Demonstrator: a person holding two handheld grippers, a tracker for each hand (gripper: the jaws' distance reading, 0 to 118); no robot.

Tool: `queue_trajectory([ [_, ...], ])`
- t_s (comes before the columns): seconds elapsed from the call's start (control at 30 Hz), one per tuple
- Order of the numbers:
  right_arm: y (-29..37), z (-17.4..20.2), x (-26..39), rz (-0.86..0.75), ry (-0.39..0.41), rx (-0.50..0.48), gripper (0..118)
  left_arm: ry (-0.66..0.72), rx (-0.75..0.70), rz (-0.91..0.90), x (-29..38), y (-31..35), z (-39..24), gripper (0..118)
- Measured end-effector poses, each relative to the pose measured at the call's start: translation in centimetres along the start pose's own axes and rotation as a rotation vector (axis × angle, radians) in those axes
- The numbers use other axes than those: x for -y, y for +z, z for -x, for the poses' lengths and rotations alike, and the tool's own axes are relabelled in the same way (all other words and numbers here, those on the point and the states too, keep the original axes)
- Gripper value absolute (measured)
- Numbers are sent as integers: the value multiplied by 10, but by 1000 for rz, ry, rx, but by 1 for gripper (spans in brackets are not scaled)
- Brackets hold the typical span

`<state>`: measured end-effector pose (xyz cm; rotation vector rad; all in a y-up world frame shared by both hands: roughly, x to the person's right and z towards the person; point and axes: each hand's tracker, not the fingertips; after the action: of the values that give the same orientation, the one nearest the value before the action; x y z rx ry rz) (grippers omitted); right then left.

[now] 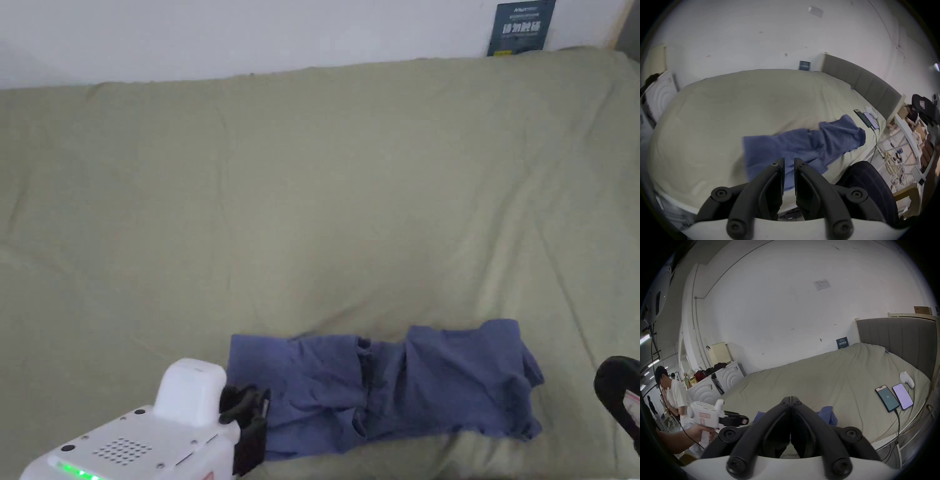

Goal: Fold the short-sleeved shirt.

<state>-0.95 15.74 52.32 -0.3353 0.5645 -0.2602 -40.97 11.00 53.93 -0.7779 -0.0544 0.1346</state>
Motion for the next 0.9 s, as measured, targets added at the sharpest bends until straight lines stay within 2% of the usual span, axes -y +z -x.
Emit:
queue_trajectory([
  [0.07, -2, 5, 0, 9, 14, -5, 0, 59, 19, -13, 5, 6, 19, 15],
  [0.1, -2, 7, 0, 11, 13, -7, 0, 99, 29, -26, 10, 3, 30, 31],
  [0.13, -1, 8, -1, 14, 2, -11, 0, 173, 86, -19, 10, 1, 45, 72],
  [0.17, 0, 10, -2, 15, -7, -15, 0, 242, 139, -9, 10, -3, 59, 100],
  [0.2, 3, 11, -2, 12, -12, -17, 0, 364, 212, -25, 11, -8, 81, 112],
  [0.27, 9, 14, -3, 13, -8, -14, 0, 563, 308, 20, 1, -28, 109, 114],
  [0.33, 14, 16, -3, 13, 4, -3, 0, 655, 342, 93, 2, -58, 138, 114],
  [0.4, 16, 17, -4, 19, 4, 7, 0, 739, 458, 167, 5, -91, 162, 114],
  [0.43, 16, 17, -4, 21, 5, 16, 0, 789, 467, 184, 6, -107, 167, 114],
  [0.53, 17, 17, -6, 25, -2, 42, 0, 867, 680, 285, 18, -161, 178, 114],
  [0.57, 17, 16, -7, 24, -11, 48, 0, 912, 663, 320, 25, -178, 173, 114],
  [0.6, 16, 16, -9, 24, -17, 58, 0, 930, 731, 287, 33, -187, 168, 114],
  [0.63, 15, 15, -10, 25, -18, 72, 0, 889, 809, 225, 25, -169, 142, 114],
  [0.67, 15, 14, -11, 26, -17, 85, 0, 864, 805, 198, 22, -167, 134, 114],
  [0.7, 15, 13, -13, 27, -16, 94, 0, 865, 765, 221, 20, -168, 128, 113],
  [0.73, 15, 12, -14, 26, -17, 98, 0, 823, 722, 237, 17, -166, 123, 101],
  [0.8, 13, 9, -14, 26, -27, 97, 0, 727, 599, 281, 14, -165, 127, 9],
  [0.83, 11, 9, -14, 29, -30, 97, 0, 656, 380, 345, 11, -165, 120, 8],
  [0.87, 9, 9, -14, 31, -31, 95, 0, 644, 267, 338, 13, -163, 123, 8],
  [0.9, 7, 10, -13, 32, -33, 90, 0, 793, 465, 279, 17, -161, 138, 8],
])
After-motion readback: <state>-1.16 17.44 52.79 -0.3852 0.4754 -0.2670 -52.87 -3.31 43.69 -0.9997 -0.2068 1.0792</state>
